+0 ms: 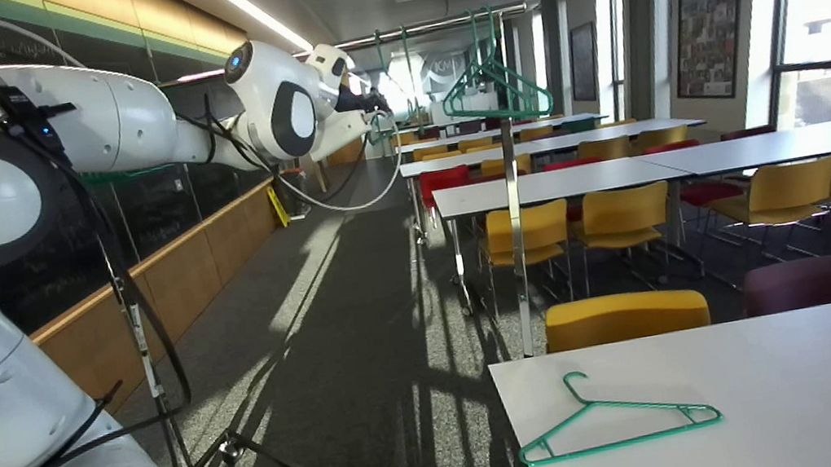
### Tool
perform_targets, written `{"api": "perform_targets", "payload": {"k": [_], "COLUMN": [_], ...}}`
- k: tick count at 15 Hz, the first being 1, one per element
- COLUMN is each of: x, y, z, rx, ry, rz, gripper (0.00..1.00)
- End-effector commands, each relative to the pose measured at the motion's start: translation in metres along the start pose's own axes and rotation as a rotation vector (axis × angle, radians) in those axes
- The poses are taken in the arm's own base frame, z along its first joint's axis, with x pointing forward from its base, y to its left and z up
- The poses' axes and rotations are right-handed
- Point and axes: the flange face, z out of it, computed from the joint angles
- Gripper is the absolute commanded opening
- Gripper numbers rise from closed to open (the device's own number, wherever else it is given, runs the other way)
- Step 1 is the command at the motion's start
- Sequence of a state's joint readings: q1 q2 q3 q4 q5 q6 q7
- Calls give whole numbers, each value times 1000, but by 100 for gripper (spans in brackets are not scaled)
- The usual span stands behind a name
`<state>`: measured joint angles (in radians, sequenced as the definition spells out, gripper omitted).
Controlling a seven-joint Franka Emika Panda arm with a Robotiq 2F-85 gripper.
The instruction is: Pick up a coat hanger from the rack and put it on the table
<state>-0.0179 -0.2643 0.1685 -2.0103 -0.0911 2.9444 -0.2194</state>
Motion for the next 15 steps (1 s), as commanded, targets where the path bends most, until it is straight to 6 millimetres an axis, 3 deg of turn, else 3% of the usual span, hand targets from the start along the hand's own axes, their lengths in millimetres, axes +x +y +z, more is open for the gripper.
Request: {"api": "perform_targets", "payload": {"k": [1,4,6,12,15], "x": [6,6,6,11,21], "y": [-3,-1,1,4,3], "z": [-3,-7,-10,-25,-44], "rx": [84,119,124,105,81], "ry": [17,22,24,39,69], "rz": [-4,-10,-18,-46,-67], "gripper": [36,11,0,1,1]}}
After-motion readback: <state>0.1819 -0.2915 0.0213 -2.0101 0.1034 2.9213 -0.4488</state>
